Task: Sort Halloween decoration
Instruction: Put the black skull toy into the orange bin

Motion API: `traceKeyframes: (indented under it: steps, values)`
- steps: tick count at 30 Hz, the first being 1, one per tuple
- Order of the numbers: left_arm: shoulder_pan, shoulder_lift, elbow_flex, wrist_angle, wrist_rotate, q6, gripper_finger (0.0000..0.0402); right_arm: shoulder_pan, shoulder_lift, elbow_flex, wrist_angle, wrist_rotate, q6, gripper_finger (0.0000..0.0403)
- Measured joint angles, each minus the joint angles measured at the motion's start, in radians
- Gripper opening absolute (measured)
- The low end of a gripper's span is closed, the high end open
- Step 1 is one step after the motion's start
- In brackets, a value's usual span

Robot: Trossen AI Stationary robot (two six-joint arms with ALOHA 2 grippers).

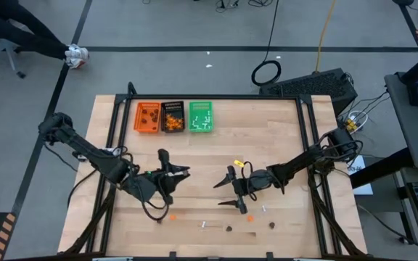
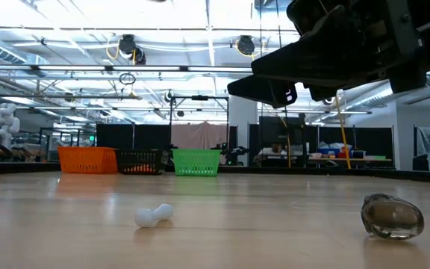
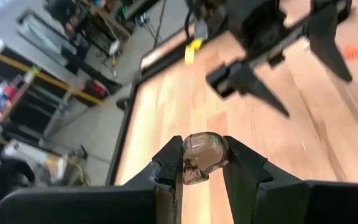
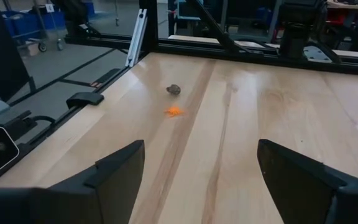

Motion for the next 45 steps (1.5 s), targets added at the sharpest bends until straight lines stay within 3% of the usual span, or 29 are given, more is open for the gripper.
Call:
traceKeyframes:
  steps: [7, 14, 21, 27, 31, 36, 40, 45]
  values:
    - [0.0, -0.066, 0.0, -0.208, -0.024, -0.206, 0.0077, 0.0, 0.0, 0.0, 0.009, 0.0, 0.0, 0.0297]
    - [0.047, -0.15, -0.001, -0.498, -0.226, -0.463, 0.0077, 0.0, 0.0, 0.0, 0.01, 0.0, 0.0, 0.0297]
    - [0.19, -0.206, -0.004, -0.897, -0.39, -0.785, 0.0077, 0.0, 0.0, 0.0, 0.028, 0.003, 0.0, 0.0297]
    - [0.322, -0.274, -0.129, -0.918, -0.438, -0.86, 0.0077, 0.0, 0.0, 0.0, 0.04, 0.004, 0.023, 0.0297]
    - [0.395, -0.306, -0.214, -0.811, -0.36, -0.859, 0.0077, 0.0, 0.0, 0.0, 0.04, 0.004, 0.023, 0.0297]
    - [0.517, -0.312, -0.257, -0.682, -0.171, -0.835, 0.0077, 0.0, 0.0, 0.0, 0.049, 0.004, 0.02, 0.0297]
    - [0.66, -0.312, -0.26, -0.636, -0.065, -0.819, 0.0077, 0.0, 0.0, 0.0, 0.061, 0.004, 0.019, 0.0297]
    - [0.872, -0.312, -0.264, -0.516, 0.137, -0.657, 0.0077, 0.0, 0.0, 0.0, 0.06, 0.004, 0.02, 0.0297]
